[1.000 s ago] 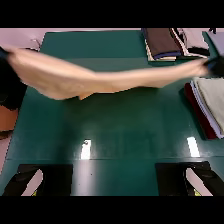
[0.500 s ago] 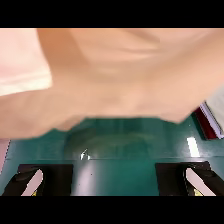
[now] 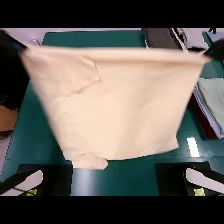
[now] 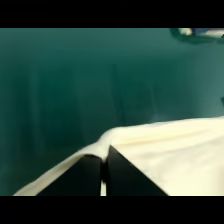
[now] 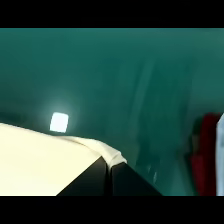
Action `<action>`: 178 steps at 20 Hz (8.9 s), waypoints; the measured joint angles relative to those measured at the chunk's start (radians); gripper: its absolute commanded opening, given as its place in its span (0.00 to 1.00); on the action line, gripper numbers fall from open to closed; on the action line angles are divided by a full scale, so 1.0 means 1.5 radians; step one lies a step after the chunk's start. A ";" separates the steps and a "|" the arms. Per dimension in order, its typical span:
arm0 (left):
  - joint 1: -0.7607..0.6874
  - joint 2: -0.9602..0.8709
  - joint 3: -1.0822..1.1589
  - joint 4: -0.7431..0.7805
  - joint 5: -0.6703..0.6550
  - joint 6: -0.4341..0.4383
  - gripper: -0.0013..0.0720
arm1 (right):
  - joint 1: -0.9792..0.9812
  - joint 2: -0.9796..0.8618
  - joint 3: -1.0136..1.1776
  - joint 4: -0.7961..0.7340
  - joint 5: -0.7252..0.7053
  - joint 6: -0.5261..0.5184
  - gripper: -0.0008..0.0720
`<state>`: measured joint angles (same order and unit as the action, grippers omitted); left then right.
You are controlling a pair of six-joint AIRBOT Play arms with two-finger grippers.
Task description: Fold the shirts.
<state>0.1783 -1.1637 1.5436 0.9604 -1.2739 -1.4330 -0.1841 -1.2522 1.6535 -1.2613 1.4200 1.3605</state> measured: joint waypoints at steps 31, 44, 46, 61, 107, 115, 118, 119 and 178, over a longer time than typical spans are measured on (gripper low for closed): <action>-0.081 -0.120 -0.238 0.189 -0.046 -0.019 0.70 | 0.019 -0.032 -0.208 -0.013 -0.074 0.032 0.56; -0.082 0.262 -0.760 0.048 0.019 -0.084 0.70 | 0.019 0.096 -0.209 -0.008 -0.051 0.029 0.56; -0.082 0.267 -0.787 0.012 0.047 -0.077 0.70 | 0.019 0.097 -0.209 -0.008 -0.049 0.029 0.56; -0.082 0.273 -0.750 -0.053 0.051 0.012 0.05 | -0.145 0.184 -0.481 0.001 0.015 -0.003 0.57; -0.081 -0.073 -0.294 0.102 0.164 0.020 0.67 | 0.009 -0.167 -0.202 0.063 -0.085 -0.005 0.55; -0.087 -0.081 -0.262 0.043 0.117 0.006 0.05 | -0.138 -0.185 -0.295 0.193 -0.069 -0.092 0.70; -0.131 -0.086 -0.261 0.016 0.132 0.012 0.05 | -0.165 -0.214 -0.341 0.242 -0.069 -0.116 0.69; -0.153 -0.091 -0.261 0.012 0.143 0.012 0.05 | -0.166 -0.225 -0.350 0.255 -0.072 -0.123 0.64; -0.209 0.073 -0.074 0.190 0.151 -0.022 0.05 | 0.302 -0.157 -0.303 0.293 -0.283 -0.030 0.82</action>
<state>-0.1352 -1.0538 1.4322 1.2449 -1.0470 -1.4654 0.2687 -1.4872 1.1984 -0.8215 0.9951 1.3151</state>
